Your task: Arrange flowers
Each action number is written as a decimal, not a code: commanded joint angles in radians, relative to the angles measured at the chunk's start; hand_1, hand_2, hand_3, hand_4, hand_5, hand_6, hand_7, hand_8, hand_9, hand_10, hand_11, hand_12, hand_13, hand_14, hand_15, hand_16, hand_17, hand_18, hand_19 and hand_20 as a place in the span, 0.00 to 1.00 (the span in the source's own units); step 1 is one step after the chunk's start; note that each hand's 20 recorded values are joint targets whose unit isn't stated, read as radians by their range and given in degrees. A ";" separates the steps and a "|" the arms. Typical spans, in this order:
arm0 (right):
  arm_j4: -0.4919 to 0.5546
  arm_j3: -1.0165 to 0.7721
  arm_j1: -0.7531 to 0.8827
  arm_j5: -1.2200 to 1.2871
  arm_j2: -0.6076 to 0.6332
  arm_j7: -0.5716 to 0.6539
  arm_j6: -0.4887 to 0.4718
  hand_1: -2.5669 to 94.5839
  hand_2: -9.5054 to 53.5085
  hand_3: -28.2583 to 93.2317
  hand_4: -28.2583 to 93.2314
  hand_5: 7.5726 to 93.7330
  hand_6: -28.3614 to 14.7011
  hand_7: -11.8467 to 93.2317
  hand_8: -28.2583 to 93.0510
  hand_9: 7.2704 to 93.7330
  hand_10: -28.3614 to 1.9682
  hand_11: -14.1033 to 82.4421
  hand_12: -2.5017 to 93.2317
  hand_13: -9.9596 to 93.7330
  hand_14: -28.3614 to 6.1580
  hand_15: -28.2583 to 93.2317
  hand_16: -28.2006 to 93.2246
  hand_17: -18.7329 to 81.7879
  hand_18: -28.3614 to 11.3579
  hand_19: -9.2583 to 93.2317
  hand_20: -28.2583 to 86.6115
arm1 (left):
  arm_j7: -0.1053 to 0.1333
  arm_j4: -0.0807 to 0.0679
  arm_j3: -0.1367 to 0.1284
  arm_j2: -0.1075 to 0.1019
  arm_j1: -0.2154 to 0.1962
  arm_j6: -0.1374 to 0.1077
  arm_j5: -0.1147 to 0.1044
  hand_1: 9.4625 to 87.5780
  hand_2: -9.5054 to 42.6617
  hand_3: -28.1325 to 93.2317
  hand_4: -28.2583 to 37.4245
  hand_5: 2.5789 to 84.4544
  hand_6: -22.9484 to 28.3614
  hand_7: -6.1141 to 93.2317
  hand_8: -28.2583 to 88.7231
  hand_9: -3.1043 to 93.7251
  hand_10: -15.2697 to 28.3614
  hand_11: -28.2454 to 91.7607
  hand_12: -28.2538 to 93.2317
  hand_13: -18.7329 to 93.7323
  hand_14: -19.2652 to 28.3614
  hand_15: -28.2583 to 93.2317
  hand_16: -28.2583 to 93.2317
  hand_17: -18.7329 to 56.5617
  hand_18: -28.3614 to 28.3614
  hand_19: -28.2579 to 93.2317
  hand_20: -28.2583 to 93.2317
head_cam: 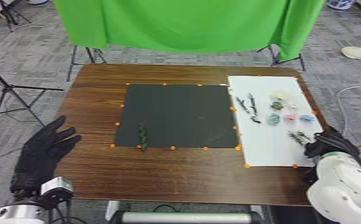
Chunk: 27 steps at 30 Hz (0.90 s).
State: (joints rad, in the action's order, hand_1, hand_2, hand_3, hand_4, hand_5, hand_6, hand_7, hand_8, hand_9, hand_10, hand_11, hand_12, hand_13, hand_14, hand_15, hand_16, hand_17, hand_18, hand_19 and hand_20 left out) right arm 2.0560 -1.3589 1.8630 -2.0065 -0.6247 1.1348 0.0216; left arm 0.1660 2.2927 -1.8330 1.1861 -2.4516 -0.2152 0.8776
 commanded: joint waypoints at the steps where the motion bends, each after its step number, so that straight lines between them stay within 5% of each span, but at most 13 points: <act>1: -0.051 0.069 -0.007 0.004 0.003 0.006 0.059 0.54 0.02 0.87 0.00 0.81 0.48 0.33 0.24 0.73 0.35 0.67 0.30 0.75 0.41 0.92 0.33 0.47 0.00 1.00 0.59 | 0.003 -0.004 0.003 0.006 -0.007 0.001 -0.001 0.17 0.28 0.90 0.07 0.39 0.61 0.22 0.15 0.39 0.81 0.48 0.32 0.39 0.96 0.66 0.16 0.09 0.91 0.68 0.26; 13: 0.007 0.081 -0.073 -0.093 0.043 -0.006 0.158 0.56 0.01 0.89 0.00 0.92 0.59 0.33 0.30 0.87 0.48 0.66 0.33 0.84 0.49 0.91 0.38 0.53 0.00 1.00 0.66 | 0.024 0.000 -0.002 -0.010 -0.028 -0.017 -0.010 0.17 0.28 0.90 0.07 0.39 0.61 0.22 0.15 0.39 0.81 0.48 0.32 0.39 0.96 0.66 0.16 0.09 0.91 0.68 0.26; 27: 0.051 0.233 -0.412 -0.095 0.017 -0.081 0.070 0.56 0.00 0.91 0.00 0.94 0.59 0.32 0.33 0.89 0.49 0.66 0.34 0.86 0.50 0.92 0.39 0.54 0.00 1.00 0.69 | 0.039 0.014 -0.016 -0.023 -0.057 -0.038 -0.016 0.18 0.28 0.90 0.08 0.39 0.61 0.22 0.15 0.39 0.81 0.48 0.32 0.39 0.96 0.66 0.16 0.09 0.91 0.69 0.26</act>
State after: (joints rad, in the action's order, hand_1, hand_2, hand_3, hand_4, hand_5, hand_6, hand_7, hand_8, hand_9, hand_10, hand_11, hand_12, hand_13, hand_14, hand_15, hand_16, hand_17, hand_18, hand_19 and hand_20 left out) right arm 2.0624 -1.1892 1.6225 -2.0900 -0.5872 1.1011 0.1157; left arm 0.1993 2.2944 -1.8353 1.1687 -2.4779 -0.2332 0.8682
